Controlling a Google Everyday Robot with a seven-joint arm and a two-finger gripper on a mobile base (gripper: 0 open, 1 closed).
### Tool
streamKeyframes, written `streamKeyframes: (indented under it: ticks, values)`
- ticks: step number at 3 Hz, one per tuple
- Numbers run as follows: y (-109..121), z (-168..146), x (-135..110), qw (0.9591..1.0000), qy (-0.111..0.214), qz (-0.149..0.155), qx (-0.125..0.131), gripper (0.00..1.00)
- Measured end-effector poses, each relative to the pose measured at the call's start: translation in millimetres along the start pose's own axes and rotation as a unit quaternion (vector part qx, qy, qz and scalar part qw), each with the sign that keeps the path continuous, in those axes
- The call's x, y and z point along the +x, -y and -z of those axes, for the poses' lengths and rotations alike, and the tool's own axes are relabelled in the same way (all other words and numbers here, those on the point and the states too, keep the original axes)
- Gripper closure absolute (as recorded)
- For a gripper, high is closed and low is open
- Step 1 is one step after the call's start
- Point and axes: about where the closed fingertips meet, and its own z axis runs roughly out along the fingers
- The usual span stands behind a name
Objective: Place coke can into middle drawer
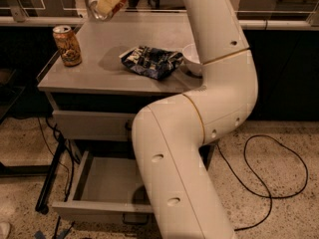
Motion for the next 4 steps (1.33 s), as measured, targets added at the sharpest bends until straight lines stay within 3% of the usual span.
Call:
streamKeyframes:
  ticks: [1,2,3,4]
  values:
    - [-11.2,20.3,2.3,0.9993,0.018,-0.031,0.01,1.0]
    - [-28.0,33.0,-0.8,0.9981,0.036,-0.042,0.026,1.0]
    - [-31.3,44.5,-20.0,0.9961,0.069,-0.031,0.045,1.0]
    - [-36.8,28.1,-19.0,0.9974,0.055,-0.035,0.029,1.0]
